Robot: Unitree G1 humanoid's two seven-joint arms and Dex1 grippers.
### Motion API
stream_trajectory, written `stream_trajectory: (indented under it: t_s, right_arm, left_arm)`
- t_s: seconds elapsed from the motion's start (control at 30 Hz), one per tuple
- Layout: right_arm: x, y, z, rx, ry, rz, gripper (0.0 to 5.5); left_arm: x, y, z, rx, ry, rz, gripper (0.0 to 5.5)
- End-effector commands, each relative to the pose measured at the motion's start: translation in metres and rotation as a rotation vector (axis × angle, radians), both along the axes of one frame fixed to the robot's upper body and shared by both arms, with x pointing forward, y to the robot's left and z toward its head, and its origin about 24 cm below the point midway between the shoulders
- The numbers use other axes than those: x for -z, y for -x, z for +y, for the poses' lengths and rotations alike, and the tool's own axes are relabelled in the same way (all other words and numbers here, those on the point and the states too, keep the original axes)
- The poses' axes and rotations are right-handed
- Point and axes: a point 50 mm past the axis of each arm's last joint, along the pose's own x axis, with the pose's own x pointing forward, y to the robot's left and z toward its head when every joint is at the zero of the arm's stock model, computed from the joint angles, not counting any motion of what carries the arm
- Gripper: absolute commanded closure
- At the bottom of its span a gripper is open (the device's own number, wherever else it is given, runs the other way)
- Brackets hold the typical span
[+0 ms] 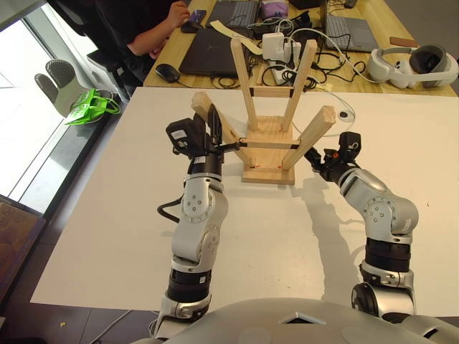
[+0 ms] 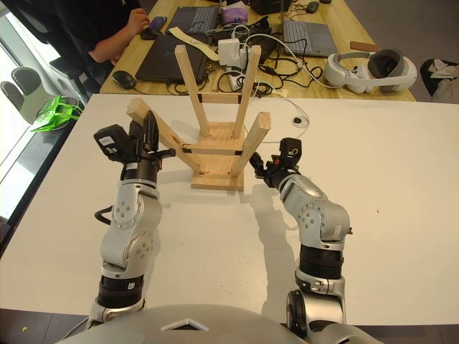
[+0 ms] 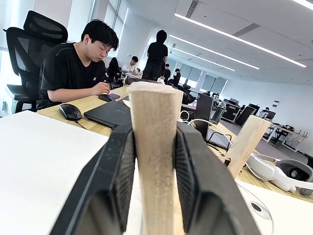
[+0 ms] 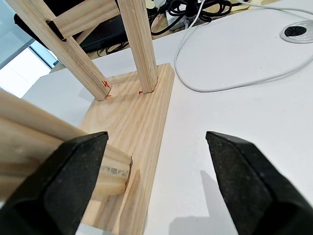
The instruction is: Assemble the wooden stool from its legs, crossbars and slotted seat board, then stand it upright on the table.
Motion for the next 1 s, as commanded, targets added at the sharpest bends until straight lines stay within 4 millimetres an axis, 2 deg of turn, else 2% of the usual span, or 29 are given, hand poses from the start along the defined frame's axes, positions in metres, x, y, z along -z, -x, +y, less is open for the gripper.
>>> stream_trajectory:
  t_s: [0.03,0.37,0.5,0.67,0.8,1.0]
  right_arm:
    - [-0.006,-0.003,0.000,0.004,0.009,-0.028,1.76]
    - [-0.007,-0.003,-0.001,0.025,-0.008,-0.049,1.76]
    - [-0.010,-0.004,0.000,0.036,-0.033,-0.070,1.76]
    - [-0.009,-0.002,-0.004,0.057,-0.019,-0.072,1.76]
    - [-0.007,0.001,-0.004,0.065,-0.017,-0.068,1.76]
    - [-0.007,0.000,-0.002,0.059,-0.015,-0.068,1.76]
  left_arm:
    - [0.006,0.007,-0.010,0.027,-0.058,0.084,4.48]
    - [0.021,0.009,-0.024,0.107,-0.151,0.219,4.48]
    - [0.023,0.004,-0.018,0.100,-0.165,0.291,4.48]
    - [-0.003,0.000,0.002,0.063,-0.130,0.343,4.48]
    - [-0.023,-0.004,0.003,0.090,-0.187,0.353,4.48]
    - [-0.027,-0.018,0.005,0.114,-0.242,0.414,4.48]
